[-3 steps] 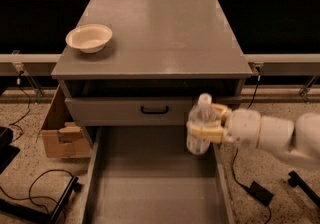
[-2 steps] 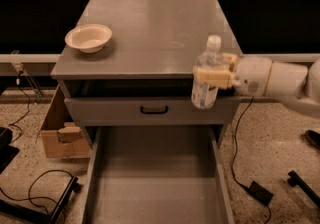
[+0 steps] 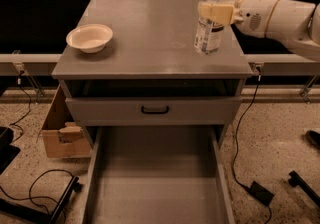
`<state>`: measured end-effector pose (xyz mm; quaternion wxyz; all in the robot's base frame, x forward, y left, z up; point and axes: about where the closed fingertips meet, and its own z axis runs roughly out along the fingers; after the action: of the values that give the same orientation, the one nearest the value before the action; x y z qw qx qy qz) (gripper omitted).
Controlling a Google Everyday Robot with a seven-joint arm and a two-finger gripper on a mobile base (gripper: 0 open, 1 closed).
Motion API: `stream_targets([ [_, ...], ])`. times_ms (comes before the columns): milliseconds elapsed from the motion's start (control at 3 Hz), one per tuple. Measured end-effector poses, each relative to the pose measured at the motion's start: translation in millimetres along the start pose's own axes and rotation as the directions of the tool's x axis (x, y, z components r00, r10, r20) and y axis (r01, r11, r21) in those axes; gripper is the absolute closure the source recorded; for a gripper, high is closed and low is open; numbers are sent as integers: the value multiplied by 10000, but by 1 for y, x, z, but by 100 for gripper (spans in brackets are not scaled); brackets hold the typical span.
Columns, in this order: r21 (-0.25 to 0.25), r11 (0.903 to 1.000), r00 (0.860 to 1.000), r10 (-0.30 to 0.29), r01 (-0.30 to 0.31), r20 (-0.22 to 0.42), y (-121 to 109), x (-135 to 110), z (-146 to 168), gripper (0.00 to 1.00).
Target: Pick blue plastic bottle from middle drawer and place on counter
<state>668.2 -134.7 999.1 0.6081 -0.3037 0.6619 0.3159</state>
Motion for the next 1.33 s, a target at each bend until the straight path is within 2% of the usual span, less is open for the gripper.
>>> stream_targets([
  [333,450,9989,9987,143,-165,487,-24,-17,28,100],
  [667,510,9987,9976,-85,49,688,-32,-10,62,100],
  [1000,419,9965,9956,-749,726,564,-26,10,91,100],
  [1333,111,9889,9886,-1487,1484,258,-9,36,117,100],
])
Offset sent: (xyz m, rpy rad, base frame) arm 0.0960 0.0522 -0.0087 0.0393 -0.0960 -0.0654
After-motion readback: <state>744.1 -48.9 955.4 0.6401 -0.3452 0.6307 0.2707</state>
